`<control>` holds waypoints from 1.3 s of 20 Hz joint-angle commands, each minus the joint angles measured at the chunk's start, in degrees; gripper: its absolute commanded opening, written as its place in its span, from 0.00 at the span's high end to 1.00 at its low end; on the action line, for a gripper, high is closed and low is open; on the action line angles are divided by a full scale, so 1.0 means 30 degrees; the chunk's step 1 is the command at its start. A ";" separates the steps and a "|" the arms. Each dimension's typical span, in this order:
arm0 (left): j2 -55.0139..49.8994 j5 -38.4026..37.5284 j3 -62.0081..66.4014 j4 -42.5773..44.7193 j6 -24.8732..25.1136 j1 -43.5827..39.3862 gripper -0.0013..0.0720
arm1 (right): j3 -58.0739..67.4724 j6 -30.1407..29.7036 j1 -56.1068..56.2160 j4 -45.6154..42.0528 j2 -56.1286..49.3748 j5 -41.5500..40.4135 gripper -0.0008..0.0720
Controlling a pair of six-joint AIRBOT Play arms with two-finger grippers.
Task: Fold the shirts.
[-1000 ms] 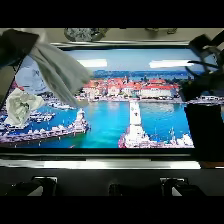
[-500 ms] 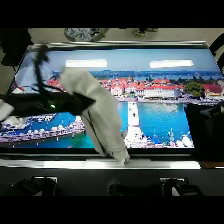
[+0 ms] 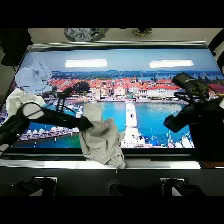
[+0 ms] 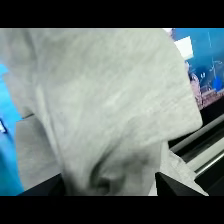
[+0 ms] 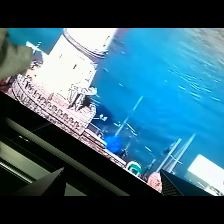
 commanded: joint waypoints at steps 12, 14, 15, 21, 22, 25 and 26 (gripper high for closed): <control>0.1698 -0.1013 -0.8153 -0.1093 0.1851 0.4634 0.17 | -0.5807 -0.3840 0.0036 0.9275 -0.5770 -0.1676 0.07; 0.1690 0.0248 -0.8699 -0.2339 0.2113 0.3592 0.16 | -0.7074 -0.4583 0.0036 1.0193 -0.5770 -0.1581 0.07; 0.1668 0.0685 -0.8699 -0.2514 0.2273 0.3009 0.16 | -0.7563 -0.4889 0.0036 1.0353 -0.5770 -0.1494 0.06; 0.0080 0.3002 -0.8699 -0.2514 0.1785 0.1311 0.45 | -1.0768 -0.7009 0.0335 1.2444 -0.5770 -0.1472 0.04; -0.0124 0.3118 -0.8692 -0.2514 0.1756 0.1297 0.70 | -1.1205 -0.7329 0.1020 1.2684 -0.5763 -0.1566 0.03; -0.0189 0.2856 -0.8684 -0.2514 0.1763 0.1297 0.93 | -1.1956 -0.7898 0.4444 1.3274 -0.5770 -0.2922 0.03; -0.0189 0.2710 -0.8684 -0.2506 0.1770 0.1297 0.93 | -1.1956 -0.7905 0.5508 1.3537 -0.5770 -0.3636 0.03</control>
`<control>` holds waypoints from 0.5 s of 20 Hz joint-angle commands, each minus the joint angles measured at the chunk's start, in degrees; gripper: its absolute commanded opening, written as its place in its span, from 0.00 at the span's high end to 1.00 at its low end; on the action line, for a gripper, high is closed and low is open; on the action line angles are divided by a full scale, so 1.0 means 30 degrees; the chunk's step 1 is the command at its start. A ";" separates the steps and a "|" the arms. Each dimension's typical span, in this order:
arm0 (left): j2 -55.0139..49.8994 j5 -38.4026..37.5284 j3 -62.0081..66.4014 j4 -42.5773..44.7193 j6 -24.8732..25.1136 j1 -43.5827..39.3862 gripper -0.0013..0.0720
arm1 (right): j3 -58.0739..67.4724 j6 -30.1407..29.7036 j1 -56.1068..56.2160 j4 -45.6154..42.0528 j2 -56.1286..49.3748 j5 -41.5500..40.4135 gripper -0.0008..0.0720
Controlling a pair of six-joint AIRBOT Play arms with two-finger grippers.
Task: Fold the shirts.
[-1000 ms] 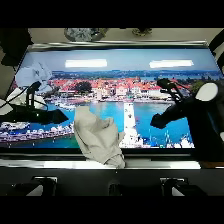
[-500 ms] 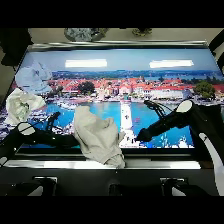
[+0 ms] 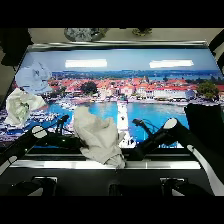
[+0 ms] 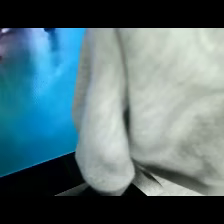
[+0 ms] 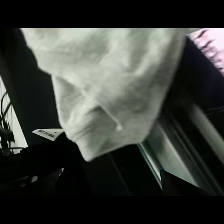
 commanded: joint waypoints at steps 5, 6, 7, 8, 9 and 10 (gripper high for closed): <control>-0.0197 -0.0109 -0.0022 -0.0066 -0.0117 -0.0138 0.93 | -0.0678 0.0058 0.5297 0.2543 -0.0051 -0.6054 0.04; -0.0197 -0.0109 -0.0015 -0.0066 -0.0117 -0.0138 0.93 | -0.0670 0.0066 0.5523 0.3198 -0.0051 -0.6863 0.05; -0.0189 -0.0109 -0.0007 -0.0066 -0.0109 -0.0138 0.93 | -0.0670 0.0058 0.5530 0.3679 -0.0051 -0.7322 0.25; -0.0168 -0.0109 0.0095 0.0007 0.0022 -0.0131 0.93 | -0.0634 0.0051 0.5508 0.3978 -0.0044 -0.7796 0.70; -0.0036 -0.0131 0.0372 0.0211 0.0488 -0.0117 0.93 | -0.0452 0.0102 0.5348 0.3985 0.0022 -0.8007 0.93; 0.0262 -0.0284 0.0991 0.0933 0.0510 -0.0095 0.93 | -0.0080 0.0015 0.5078 0.3818 0.0342 -0.8043 0.93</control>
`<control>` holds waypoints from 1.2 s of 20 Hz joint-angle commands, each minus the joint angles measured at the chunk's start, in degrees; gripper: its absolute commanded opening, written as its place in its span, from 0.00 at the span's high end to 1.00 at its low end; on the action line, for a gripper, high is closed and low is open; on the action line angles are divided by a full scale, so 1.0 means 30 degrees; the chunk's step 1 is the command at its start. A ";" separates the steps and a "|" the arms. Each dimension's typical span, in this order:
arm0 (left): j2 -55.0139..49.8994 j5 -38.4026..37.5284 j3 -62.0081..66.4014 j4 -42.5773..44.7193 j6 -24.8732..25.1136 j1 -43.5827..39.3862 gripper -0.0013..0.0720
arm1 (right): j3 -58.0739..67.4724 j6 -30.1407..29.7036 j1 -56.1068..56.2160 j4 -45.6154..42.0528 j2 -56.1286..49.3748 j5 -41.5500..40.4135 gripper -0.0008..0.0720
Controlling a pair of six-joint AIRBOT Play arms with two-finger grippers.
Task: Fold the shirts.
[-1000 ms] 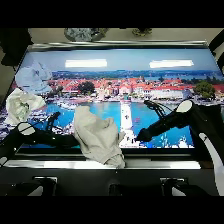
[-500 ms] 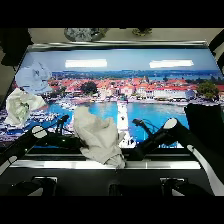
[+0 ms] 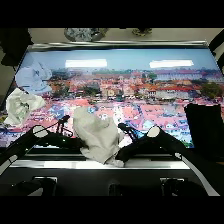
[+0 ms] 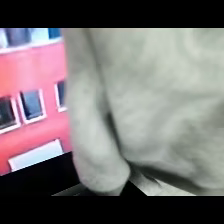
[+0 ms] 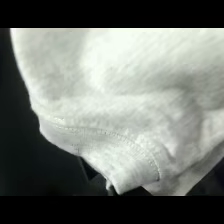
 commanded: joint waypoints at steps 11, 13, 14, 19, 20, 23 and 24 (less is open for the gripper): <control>0.6164 -0.1515 1.9154 0.7031 -0.2543 0.1107 0.94 | 1.6728 0.2025 -0.7278 -0.8918 0.9573 -0.1734 0.93; 0.6135 -0.1515 2.2003 0.5639 -0.2579 0.0794 0.94 | 1.8702 0.3169 -0.7278 -0.8728 1.0222 -0.1530 0.93; 0.6149 -0.1566 2.2840 0.5195 -0.2586 0.0525 0.94 | 1.9278 0.3840 -0.7286 -0.8728 1.0389 -0.1035 0.93; 0.6047 -0.5304 2.3766 0.6681 -0.2805 0.0240 0.94 | 1.9489 0.5996 -0.7286 -1.0477 1.0695 0.3315 0.93; 0.5836 -0.6586 2.3693 0.7570 -0.2798 0.0240 0.94 | 1.9489 0.6652 -0.7286 -1.1664 1.0469 0.4976 0.93; 0.4845 -0.7985 2.1821 0.8386 -0.2353 0.0226 0.93 | 1.9132 0.7482 -0.7286 -1.3719 0.8269 1.1475 0.93; 0.4291 -0.7985 2.0546 0.8320 -0.2346 0.0182 0.93 | 1.8462 0.7453 -0.7286 -1.3668 0.7395 1.2152 0.93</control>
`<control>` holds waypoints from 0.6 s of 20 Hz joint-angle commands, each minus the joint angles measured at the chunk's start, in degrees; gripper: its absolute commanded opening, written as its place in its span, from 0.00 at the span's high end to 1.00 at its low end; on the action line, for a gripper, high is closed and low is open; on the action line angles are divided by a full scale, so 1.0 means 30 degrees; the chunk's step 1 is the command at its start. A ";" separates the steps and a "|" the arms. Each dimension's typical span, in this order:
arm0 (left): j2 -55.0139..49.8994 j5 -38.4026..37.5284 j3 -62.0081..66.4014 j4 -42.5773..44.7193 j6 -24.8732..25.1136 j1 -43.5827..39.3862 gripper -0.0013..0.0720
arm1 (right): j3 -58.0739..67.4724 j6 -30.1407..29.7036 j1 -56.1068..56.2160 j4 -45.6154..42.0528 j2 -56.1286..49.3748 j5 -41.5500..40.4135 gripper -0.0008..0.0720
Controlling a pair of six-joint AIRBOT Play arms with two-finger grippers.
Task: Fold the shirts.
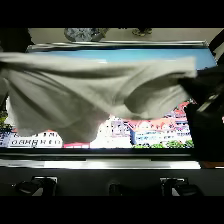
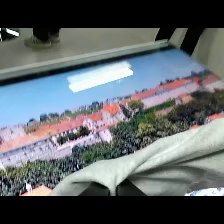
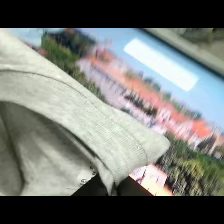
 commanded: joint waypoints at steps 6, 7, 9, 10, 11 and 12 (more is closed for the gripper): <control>-0.7206 0.2091 -0.8612 -0.0743 0.2827 -0.0051 0.93 | -0.7082 0.0350 -0.0022 -0.1974 -0.7482 -0.3636 0.93; -0.8903 0.2703 -0.8437 -0.1319 0.3104 -0.0051 0.93 | -0.7089 0.0437 -0.0022 -0.1945 -0.8918 -0.5537 0.93; -1.1919 0.3381 -0.7431 -0.2382 0.3089 -0.0051 0.93 | -0.7038 0.1472 -0.0022 -0.1443 -1.1140 -0.8867 0.93; -1.3209 0.3424 -0.6768 -0.2936 0.2973 -0.0051 0.93 | -0.7038 0.2135 -0.0022 -0.0998 -1.1912 -0.9923 0.93; -1.4367 0.3206 -0.6025 -0.3548 0.2710 -0.0044 0.87 | -0.7038 0.2667 -0.0015 -0.0255 -1.2604 -1.0593 0.93; -1.5161 0.2674 -0.5282 -0.3920 0.2659 0.0000 0.58 | -0.7038 0.2878 -0.0022 0.0729 -1.3136 -1.1103 0.90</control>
